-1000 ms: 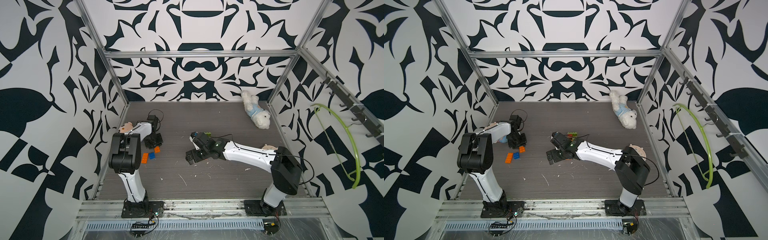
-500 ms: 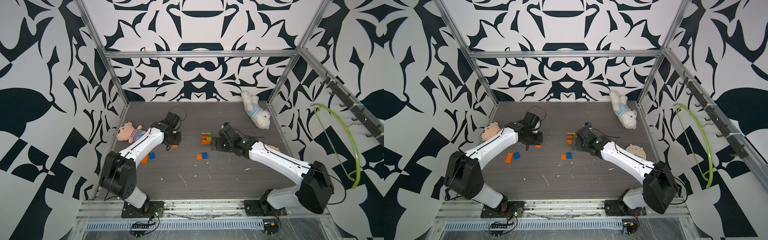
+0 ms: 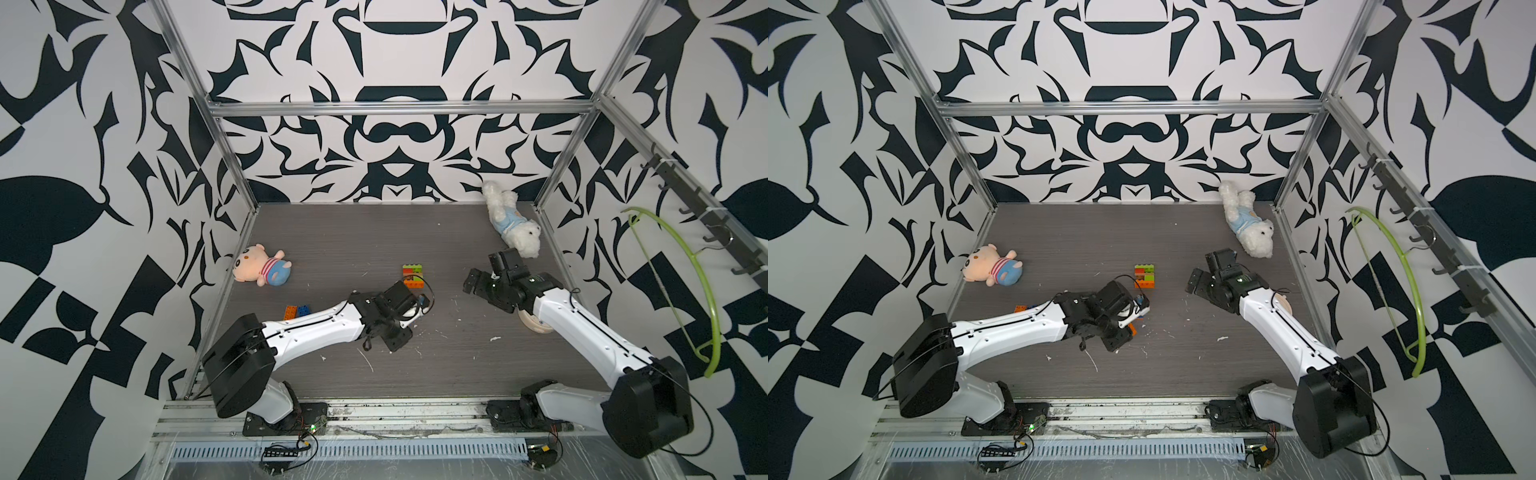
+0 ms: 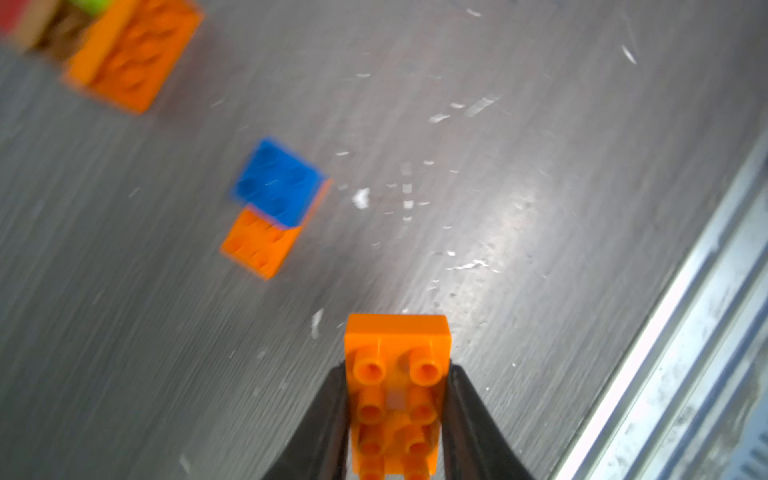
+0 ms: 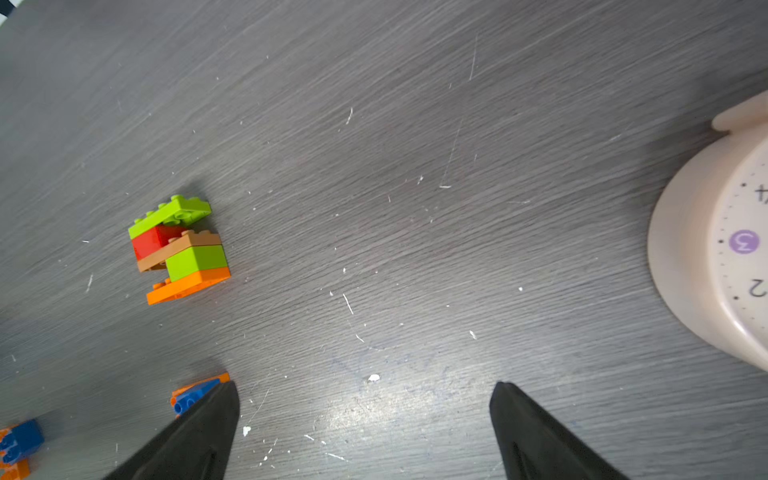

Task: Assemble the number 5 with lego
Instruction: Place the lego brick at the center of the board.

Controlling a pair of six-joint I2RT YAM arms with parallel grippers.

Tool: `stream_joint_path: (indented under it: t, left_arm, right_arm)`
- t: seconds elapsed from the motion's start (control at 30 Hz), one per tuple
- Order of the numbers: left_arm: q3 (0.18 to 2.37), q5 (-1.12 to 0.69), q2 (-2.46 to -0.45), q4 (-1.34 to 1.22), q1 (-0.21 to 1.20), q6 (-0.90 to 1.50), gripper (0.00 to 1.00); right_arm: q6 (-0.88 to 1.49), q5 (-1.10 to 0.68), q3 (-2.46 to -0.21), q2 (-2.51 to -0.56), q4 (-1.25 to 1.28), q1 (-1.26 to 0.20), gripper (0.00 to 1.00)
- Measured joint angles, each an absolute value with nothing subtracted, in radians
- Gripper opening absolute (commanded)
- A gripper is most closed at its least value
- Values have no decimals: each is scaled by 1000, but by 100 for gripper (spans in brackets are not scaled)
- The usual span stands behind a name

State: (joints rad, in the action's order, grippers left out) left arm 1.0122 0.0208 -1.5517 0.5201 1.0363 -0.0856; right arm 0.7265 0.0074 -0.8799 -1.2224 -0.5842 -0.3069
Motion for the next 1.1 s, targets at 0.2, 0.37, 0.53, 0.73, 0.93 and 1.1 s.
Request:
stream_joint_path:
  t: [0.2,0.37,0.53,0.73,0.93,1.1]
  left_arm:
    - [1192,-25,-1763,604,1048,-296,30]
    - [1248,-65,-1821,658,1048,-414,30]
    - [1273,-96,-1851,713,1048,-496,32]
    - [1329,-99,-1946,788,1048,-559,38]
    - [1351,-84,-1959,810,1048,-577,51]
    - [1354,-73,-1959,815,1048,-570,63]
  right_arm:
    - [710,-8,-880,-1221,-596,-302,100]
    - [702,-8,-877,-1216,-604,-287,100]
    - [699,-8,-863,-1210,-607,-276,100]
    - [699,-14,-855,-1210,-612,-276,100]
    - [699,-22,-854,-1210,-612,-276,100]
    - [699,-31,-845,-1210,-610,-276,100]
